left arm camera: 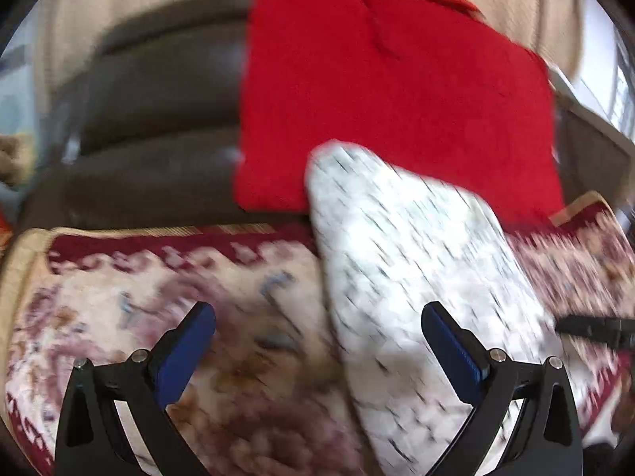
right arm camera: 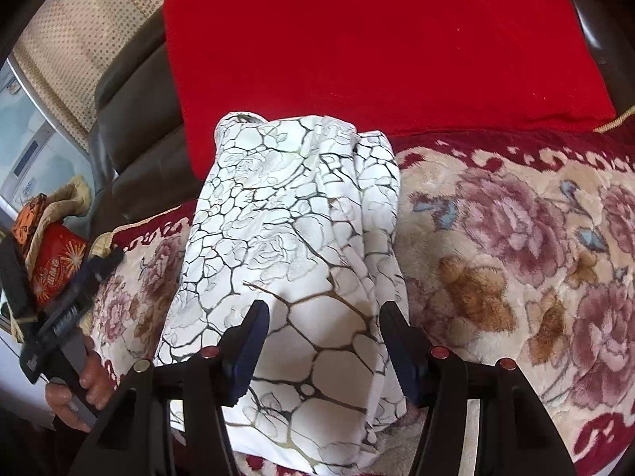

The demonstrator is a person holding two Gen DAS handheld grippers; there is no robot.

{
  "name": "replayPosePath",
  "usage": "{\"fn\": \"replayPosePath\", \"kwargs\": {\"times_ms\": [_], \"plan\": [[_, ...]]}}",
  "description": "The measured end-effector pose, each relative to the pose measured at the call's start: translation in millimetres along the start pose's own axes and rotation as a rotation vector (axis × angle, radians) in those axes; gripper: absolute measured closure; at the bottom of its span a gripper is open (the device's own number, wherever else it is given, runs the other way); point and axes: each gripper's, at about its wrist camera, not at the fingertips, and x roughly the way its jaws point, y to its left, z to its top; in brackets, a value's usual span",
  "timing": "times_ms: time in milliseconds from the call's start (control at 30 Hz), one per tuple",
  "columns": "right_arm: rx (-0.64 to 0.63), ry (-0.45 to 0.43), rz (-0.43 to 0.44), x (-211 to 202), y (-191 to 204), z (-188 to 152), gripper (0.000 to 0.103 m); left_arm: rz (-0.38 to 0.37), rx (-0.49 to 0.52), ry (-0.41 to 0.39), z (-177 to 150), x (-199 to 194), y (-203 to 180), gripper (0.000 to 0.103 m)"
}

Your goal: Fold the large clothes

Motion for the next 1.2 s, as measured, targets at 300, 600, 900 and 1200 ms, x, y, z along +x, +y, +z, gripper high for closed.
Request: {"fn": "replayPosePath", "kwargs": {"times_ms": [300,600,900,1200], "plan": [[-0.006,0.077,0.027,23.6,5.4,-20.8,0.034,-0.079,0.037,0.175,-32.0,24.5,-16.7,0.000],[-0.145,-0.091,0.004,-12.7,30.6,-19.5,0.086,-0.031,0.099,0.140,-36.9,25.8,-30.3,0.000],[-0.055,0.017,-0.015,24.4,7.2,-27.0,0.082,0.001,0.128,0.114,-38.9,27.7,-35.0,0.000],[-0.046,-0.013,-0.023,-13.5,12.3,-5.3,0.075,0.027,0.139,0.094,-38.0,20.8,-38.9,0.000]]}}
